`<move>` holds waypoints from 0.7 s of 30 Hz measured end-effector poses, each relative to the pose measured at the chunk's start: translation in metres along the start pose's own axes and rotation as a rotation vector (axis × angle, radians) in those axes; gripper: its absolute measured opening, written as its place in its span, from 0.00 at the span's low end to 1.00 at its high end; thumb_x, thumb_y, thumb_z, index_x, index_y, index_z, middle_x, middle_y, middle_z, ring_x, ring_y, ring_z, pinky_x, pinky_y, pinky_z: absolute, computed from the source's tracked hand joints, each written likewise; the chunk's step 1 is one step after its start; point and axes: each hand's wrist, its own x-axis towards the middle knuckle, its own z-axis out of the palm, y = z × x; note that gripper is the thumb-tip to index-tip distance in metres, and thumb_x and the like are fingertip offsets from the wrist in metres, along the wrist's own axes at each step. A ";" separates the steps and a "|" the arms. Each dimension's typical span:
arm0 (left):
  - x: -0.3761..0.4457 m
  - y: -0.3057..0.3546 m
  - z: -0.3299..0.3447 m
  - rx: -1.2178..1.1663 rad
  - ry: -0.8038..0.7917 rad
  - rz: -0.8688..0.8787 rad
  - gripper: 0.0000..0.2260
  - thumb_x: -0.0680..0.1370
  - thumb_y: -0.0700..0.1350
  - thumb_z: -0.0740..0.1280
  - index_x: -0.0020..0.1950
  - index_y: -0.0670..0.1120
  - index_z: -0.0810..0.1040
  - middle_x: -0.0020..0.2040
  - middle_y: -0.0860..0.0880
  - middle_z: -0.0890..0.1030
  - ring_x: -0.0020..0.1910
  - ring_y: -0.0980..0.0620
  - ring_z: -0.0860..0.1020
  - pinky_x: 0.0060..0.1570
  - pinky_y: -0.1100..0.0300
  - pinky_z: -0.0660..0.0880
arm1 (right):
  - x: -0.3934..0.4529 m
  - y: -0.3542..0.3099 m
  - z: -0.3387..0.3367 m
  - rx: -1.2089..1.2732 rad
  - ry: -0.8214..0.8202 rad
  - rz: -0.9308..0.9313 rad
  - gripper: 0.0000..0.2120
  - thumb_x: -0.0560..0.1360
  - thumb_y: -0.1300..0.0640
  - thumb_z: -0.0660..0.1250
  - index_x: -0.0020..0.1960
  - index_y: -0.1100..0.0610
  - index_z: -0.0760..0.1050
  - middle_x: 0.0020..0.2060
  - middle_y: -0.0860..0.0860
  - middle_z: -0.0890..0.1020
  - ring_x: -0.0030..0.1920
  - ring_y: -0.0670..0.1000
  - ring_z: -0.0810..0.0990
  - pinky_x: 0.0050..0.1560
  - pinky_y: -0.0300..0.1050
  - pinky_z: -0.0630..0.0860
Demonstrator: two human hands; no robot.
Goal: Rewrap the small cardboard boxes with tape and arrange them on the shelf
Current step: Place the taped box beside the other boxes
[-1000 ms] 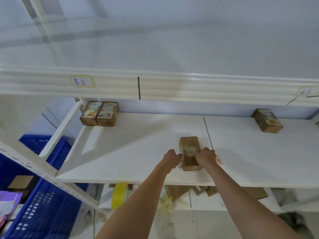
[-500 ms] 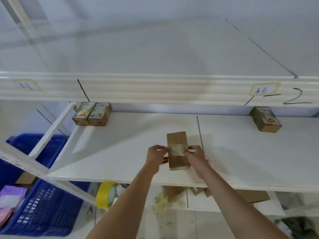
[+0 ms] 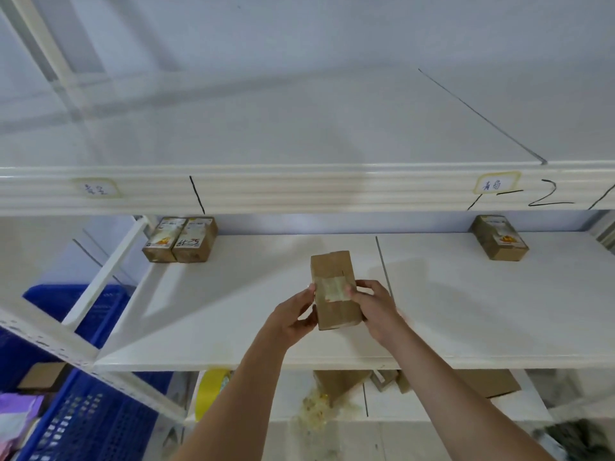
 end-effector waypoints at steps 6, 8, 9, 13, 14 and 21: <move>-0.010 0.009 -0.004 0.084 -0.060 0.076 0.17 0.79 0.53 0.69 0.56 0.41 0.85 0.53 0.45 0.82 0.53 0.48 0.80 0.44 0.53 0.82 | -0.008 -0.004 0.017 0.083 -0.022 0.002 0.15 0.77 0.54 0.72 0.62 0.56 0.76 0.57 0.55 0.82 0.55 0.57 0.82 0.54 0.55 0.82; -0.017 0.013 0.000 0.111 -0.120 0.082 0.16 0.81 0.54 0.66 0.52 0.45 0.88 0.51 0.48 0.85 0.54 0.49 0.82 0.49 0.50 0.82 | -0.011 -0.004 0.022 0.129 -0.028 0.018 0.16 0.78 0.55 0.71 0.63 0.58 0.75 0.57 0.56 0.81 0.54 0.57 0.82 0.54 0.55 0.82; -0.021 0.015 0.002 0.106 -0.124 0.078 0.15 0.82 0.54 0.65 0.50 0.46 0.88 0.51 0.48 0.86 0.55 0.49 0.82 0.49 0.49 0.81 | -0.012 -0.002 0.024 0.156 -0.029 0.028 0.15 0.79 0.55 0.71 0.63 0.58 0.74 0.57 0.56 0.81 0.54 0.56 0.82 0.53 0.54 0.82; -0.017 0.015 -0.001 0.051 -0.066 0.056 0.14 0.82 0.49 0.67 0.62 0.41 0.80 0.63 0.42 0.77 0.60 0.47 0.77 0.48 0.44 0.82 | -0.015 0.001 0.028 0.194 -0.014 0.008 0.16 0.79 0.54 0.70 0.64 0.58 0.74 0.57 0.55 0.80 0.55 0.55 0.81 0.50 0.51 0.82; -0.013 0.014 -0.003 0.046 -0.050 0.048 0.13 0.82 0.47 0.67 0.63 0.42 0.77 0.66 0.41 0.76 0.61 0.45 0.77 0.51 0.42 0.82 | -0.015 0.001 0.028 0.189 -0.004 -0.001 0.16 0.79 0.54 0.70 0.64 0.58 0.74 0.57 0.55 0.80 0.54 0.55 0.81 0.49 0.50 0.82; -0.013 0.016 0.015 0.423 0.060 0.126 0.33 0.74 0.75 0.56 0.62 0.51 0.78 0.58 0.45 0.83 0.57 0.45 0.82 0.56 0.48 0.80 | -0.013 0.004 0.036 0.002 -0.074 -0.059 0.19 0.80 0.53 0.68 0.70 0.47 0.72 0.59 0.50 0.82 0.56 0.53 0.82 0.60 0.55 0.79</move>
